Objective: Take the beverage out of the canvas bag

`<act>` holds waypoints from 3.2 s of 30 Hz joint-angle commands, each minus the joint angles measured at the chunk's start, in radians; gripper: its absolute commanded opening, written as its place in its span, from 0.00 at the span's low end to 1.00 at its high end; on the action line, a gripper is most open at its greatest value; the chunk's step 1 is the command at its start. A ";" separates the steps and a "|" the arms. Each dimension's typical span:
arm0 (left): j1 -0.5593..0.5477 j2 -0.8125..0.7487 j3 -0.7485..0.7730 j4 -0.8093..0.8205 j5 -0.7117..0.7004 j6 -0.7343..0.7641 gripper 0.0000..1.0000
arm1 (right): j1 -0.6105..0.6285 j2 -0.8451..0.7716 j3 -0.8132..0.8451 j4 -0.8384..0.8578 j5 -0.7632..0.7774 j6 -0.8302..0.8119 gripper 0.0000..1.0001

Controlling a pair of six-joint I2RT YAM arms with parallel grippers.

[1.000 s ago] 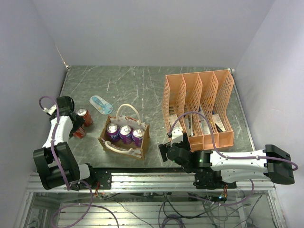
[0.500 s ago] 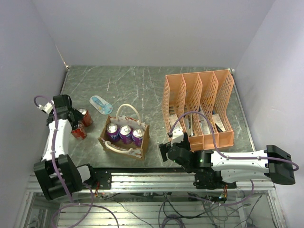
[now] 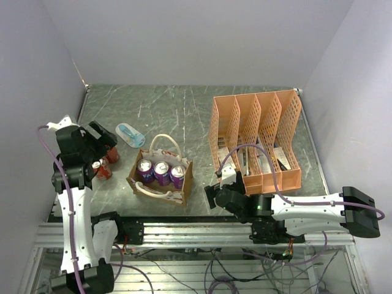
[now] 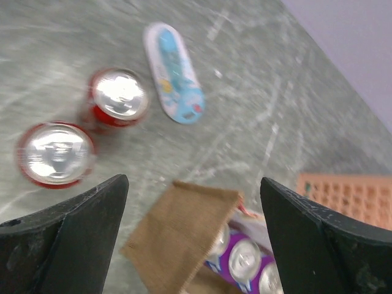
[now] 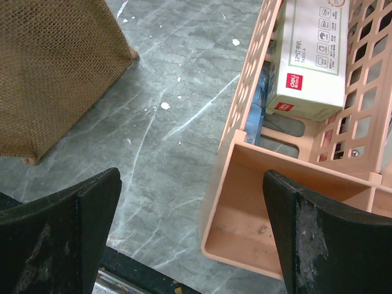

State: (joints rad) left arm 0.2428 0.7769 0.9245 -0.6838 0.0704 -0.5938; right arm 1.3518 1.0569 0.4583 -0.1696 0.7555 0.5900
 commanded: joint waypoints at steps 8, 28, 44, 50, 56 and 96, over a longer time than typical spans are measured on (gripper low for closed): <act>-0.359 0.021 -0.009 0.070 0.254 0.047 0.90 | 0.007 -0.006 0.013 0.006 0.025 0.008 1.00; -1.271 0.319 0.025 -0.089 -0.651 -0.514 0.85 | 0.009 0.009 0.021 -0.001 0.034 0.014 1.00; -1.372 0.493 0.081 -0.120 -0.758 -0.742 0.96 | 0.009 0.015 0.023 0.001 0.031 0.011 1.00; -1.372 0.569 0.106 -0.061 -0.728 -0.789 0.98 | 0.010 0.016 0.023 0.001 0.033 0.012 1.00; -1.372 0.596 0.097 -0.078 -0.759 -0.910 0.99 | 0.010 0.015 0.022 -0.001 0.033 0.013 1.00; -1.228 0.846 0.027 0.104 -0.631 -0.834 0.93 | 0.011 0.017 0.024 -0.004 0.035 0.018 1.00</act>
State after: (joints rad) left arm -0.9958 1.5578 0.9665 -0.6777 -0.6022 -1.4750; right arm 1.3567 1.0702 0.4583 -0.1703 0.7570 0.5907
